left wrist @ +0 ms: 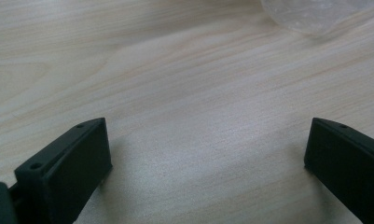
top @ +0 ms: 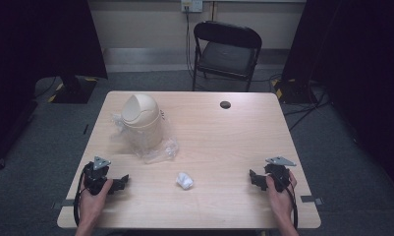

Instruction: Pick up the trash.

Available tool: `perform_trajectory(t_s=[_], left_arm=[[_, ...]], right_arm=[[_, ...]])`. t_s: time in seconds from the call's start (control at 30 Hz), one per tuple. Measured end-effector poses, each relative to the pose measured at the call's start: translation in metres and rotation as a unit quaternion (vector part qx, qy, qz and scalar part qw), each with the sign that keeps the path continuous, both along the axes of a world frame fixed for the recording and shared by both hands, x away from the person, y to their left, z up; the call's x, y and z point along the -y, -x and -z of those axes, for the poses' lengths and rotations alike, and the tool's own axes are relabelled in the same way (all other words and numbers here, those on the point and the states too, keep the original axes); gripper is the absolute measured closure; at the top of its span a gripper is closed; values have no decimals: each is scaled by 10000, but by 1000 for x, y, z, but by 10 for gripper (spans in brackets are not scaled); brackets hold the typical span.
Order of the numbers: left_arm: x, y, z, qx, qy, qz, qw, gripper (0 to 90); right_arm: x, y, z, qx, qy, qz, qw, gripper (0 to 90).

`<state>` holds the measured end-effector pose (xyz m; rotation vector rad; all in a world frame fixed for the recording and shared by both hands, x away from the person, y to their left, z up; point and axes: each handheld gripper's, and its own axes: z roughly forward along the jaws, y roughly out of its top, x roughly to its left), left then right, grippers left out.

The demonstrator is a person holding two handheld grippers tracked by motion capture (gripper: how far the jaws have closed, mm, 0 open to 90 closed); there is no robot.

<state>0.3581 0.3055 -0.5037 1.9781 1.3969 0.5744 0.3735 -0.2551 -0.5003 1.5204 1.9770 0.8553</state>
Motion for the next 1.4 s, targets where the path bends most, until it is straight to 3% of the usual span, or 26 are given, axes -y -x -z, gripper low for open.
perform_trajectory(t_s=[0.33,0.57,0.8,1.0,1.13,1.27,1.4], left_arm=[[-3,2,0,50,-11,74,10000,27],[-8,5,-2,154,58,-43,9999,136],[-7,6,-3,161,176,226,9995,159],[-4,7,-13,300,486,497,9971,171],[-4,7,-19,442,739,641,9942,171],[-2,4,-30,563,687,646,9940,172],[-1,3,-34,575,764,701,9929,174]], right_arm=[[0,0,0,-4,6,-30,10000,118],[0,0,0,-4,8,-33,10000,118],[0,0,0,-4,8,-36,10000,118],[0,0,0,-1,14,-25,10000,118],[0,0,0,-3,13,-25,10000,118],[0,0,0,-2,14,-29,10000,117],[0,0,0,-2,15,-29,10000,117]])
